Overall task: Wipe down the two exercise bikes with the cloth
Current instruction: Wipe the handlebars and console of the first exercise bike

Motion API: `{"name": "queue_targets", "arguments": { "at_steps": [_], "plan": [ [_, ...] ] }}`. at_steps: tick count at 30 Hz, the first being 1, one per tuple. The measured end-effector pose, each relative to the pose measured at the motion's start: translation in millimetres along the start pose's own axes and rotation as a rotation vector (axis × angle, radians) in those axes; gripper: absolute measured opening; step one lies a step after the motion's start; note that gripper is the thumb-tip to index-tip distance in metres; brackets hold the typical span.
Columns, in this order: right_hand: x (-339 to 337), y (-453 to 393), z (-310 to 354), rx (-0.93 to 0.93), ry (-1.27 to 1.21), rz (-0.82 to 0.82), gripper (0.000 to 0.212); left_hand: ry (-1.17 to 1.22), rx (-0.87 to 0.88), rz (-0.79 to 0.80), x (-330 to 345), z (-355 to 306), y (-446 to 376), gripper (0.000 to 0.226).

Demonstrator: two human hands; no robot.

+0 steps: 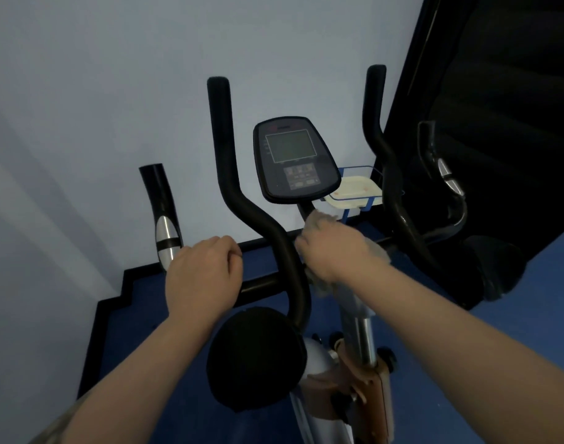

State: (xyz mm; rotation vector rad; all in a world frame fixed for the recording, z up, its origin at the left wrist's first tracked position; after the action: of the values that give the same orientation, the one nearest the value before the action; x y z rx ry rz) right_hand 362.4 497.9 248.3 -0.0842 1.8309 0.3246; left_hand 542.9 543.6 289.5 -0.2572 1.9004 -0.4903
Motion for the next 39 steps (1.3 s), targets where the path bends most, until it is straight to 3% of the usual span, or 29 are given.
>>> {"name": "queue_targets", "arguments": {
  "at_steps": [3,7,10,12,16,19,22,26,27,29,32,34,39],
  "plan": [
    [-5,13,-19,-0.081,-0.186,-0.099,0.038,-0.015,0.010,-0.002,1,-1,-1,0.014],
    [-4,-24,-27,-0.025,-0.206,0.058,0.046,-0.011,0.008,0.014,1,0,-1,0.015],
    [3,-11,-16,-0.100,-0.114,0.025,0.046,-0.004,0.007,0.014,1,2,-1,0.015],
    [0,0,-21,-0.094,-0.206,-0.002,0.047,-0.024,0.006,0.018,3,1,-2,0.015],
    [-11,-17,-17,0.036,-0.186,0.113,0.050,-0.027,0.015,0.014,2,1,-2,0.015],
    [-5,-5,-14,0.020,-0.151,0.061,0.043,-0.004,0.012,0.008,0,2,-1,0.014],
    [-8,18,-28,0.014,-0.338,-0.092,0.035,-0.017,0.014,0.005,2,2,-2,0.014],
    [-8,-6,-30,0.102,-0.212,0.058,0.040,-0.026,0.015,0.020,2,1,-2,0.016],
    [-11,-2,-24,0.121,-0.181,0.005,0.040,-0.019,0.013,0.020,1,1,-1,0.015],
    [-14,22,-19,0.157,-0.214,-0.309,0.030,-0.005,0.004,0.023,0,1,-1,0.015],
    [-11,87,-33,0.248,-0.610,-0.818,0.016,-0.013,0.008,0.019,2,0,-1,0.014],
    [-5,88,-43,0.297,-0.681,-0.839,0.015,-0.023,0.006,0.010,2,-1,0,0.014],
    [-8,46,-48,0.476,-0.577,-0.582,0.030,0.001,0.000,0.003,-1,-2,0,0.013]
  ]
}}
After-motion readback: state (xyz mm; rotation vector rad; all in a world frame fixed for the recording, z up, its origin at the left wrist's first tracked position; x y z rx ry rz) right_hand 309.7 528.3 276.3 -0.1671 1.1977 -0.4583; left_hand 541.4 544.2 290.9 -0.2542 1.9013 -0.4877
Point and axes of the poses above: each hand's wrist, its own y-axis away from the middle knuckle, its own x-axis out of the palm, z = x × y, the point moved 8 cm from there along -y, towards the middle knuckle, and after that the axes turned 1 degree about -z, right-handed, at the moved point
